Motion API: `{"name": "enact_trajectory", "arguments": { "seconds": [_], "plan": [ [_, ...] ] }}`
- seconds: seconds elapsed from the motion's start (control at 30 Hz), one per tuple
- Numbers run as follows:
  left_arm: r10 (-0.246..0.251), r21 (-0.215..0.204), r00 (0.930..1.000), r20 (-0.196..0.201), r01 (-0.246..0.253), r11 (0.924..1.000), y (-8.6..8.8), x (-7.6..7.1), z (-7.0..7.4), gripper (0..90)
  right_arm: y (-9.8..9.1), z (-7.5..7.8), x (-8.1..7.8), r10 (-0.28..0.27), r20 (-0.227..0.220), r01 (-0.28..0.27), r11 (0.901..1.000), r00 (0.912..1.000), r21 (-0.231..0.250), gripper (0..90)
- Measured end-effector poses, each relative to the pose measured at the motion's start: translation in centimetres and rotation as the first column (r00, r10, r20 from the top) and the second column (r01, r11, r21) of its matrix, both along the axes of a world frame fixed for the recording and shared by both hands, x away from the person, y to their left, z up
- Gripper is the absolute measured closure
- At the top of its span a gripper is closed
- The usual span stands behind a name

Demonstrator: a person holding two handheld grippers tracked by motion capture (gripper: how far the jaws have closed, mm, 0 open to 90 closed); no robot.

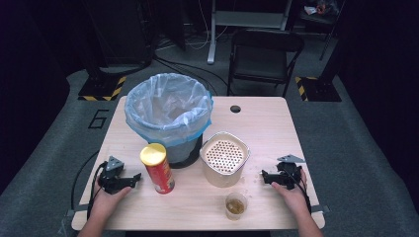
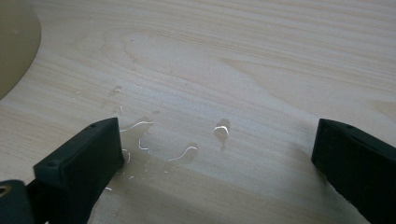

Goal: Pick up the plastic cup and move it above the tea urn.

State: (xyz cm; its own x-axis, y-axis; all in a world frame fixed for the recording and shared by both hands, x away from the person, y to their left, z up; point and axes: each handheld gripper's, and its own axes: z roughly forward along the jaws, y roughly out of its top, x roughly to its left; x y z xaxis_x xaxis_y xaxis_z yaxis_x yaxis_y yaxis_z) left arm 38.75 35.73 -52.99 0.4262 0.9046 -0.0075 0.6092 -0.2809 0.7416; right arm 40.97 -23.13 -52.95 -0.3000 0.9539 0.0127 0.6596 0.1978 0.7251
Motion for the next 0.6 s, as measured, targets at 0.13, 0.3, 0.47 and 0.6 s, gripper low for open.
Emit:
{"name": "enact_trajectory", "arguments": {
  "seconds": [0.13, 0.3, 0.47, 0.6],
  "plan": [
    [-0.003, -0.005, 1.0000, -0.004, 0.003, 1.0000, -0.06, 0.00, -0.02, 13.6, 0.01, 0.04, -0.11, 0.014, 0.002, -0.014, 0.9999, 0.9999, 0.003, 3.4],
    [0.004, -0.008, 1.0000, 0.007, -0.004, 1.0000, -0.04, -0.04, -0.08, 14.0, 0.02, 0.05, -0.11, 0.014, 0.002, -0.014, 0.9999, 0.9999, 0.003, 3.4],
    [0.005, -0.001, 1.0000, -0.002, -0.005, 1.0000, -0.07, -0.04, 0.00, 14.2, 0.02, 0.05, -0.11, 0.014, 0.002, -0.014, 0.9999, 0.9999, 0.003, 3.4],
    [0.013, -0.011, 0.9999, 0.007, -0.013, 0.9998, -0.19, -0.04, -0.11, 14.2, 0.01, 0.05, -0.11, 0.014, 0.002, -0.014, 0.9999, 0.9999, 0.003, 3.5]
  ]
}}
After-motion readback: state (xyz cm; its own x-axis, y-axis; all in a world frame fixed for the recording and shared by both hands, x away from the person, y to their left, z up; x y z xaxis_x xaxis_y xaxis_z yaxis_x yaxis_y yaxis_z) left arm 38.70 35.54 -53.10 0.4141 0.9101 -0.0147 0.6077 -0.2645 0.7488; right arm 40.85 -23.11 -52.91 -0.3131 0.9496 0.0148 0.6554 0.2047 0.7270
